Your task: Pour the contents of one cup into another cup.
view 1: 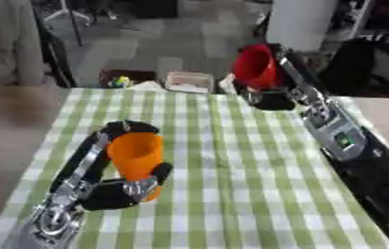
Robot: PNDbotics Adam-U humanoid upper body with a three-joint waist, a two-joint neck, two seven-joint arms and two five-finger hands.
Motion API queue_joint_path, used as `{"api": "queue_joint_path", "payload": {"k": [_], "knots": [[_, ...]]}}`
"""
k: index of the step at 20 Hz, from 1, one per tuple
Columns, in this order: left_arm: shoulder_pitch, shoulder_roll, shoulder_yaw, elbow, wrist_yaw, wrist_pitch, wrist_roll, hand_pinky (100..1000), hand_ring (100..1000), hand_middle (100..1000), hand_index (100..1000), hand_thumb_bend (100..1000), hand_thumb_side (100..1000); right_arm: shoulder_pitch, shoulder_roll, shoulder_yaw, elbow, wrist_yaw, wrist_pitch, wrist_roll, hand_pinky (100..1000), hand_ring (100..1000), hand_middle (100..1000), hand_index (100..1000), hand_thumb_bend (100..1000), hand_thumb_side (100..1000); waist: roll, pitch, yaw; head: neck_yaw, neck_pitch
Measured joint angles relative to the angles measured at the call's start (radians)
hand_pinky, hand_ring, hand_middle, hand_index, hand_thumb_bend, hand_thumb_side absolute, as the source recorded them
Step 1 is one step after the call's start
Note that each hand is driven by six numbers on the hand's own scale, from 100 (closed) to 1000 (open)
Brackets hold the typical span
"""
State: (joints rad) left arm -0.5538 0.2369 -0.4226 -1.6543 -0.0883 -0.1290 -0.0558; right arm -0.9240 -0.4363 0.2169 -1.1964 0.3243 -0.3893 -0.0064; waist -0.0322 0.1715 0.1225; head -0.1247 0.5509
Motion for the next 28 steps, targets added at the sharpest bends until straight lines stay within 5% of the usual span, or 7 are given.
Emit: {"api": "queue_joint_path", "payload": {"k": [11,18,28], "knots": [[-0.042,-0.003,-0.026,0.080,-0.124,-0.061,-0.008,175,261,322,665,100,166,-0.049,0.012,0.105,-0.197,-0.009,-0.047,0.119,391,436,264,800,100,100,-0.018,-0.002,-0.013,0.005,-0.008],[-0.065,-0.028,-0.051,0.122,-0.183,-0.105,-0.018,175,262,322,666,100,162,-0.056,0.039,0.155,-0.239,0.029,-0.082,0.172,402,444,260,802,104,100,-0.021,-0.004,-0.015,0.005,-0.008],[-0.073,-0.038,-0.069,0.129,-0.207,-0.129,-0.036,175,262,322,667,100,164,-0.061,0.064,0.179,-0.238,0.219,-0.170,0.154,475,480,288,806,139,100,-0.025,-0.004,-0.016,0.007,-0.008]]}}
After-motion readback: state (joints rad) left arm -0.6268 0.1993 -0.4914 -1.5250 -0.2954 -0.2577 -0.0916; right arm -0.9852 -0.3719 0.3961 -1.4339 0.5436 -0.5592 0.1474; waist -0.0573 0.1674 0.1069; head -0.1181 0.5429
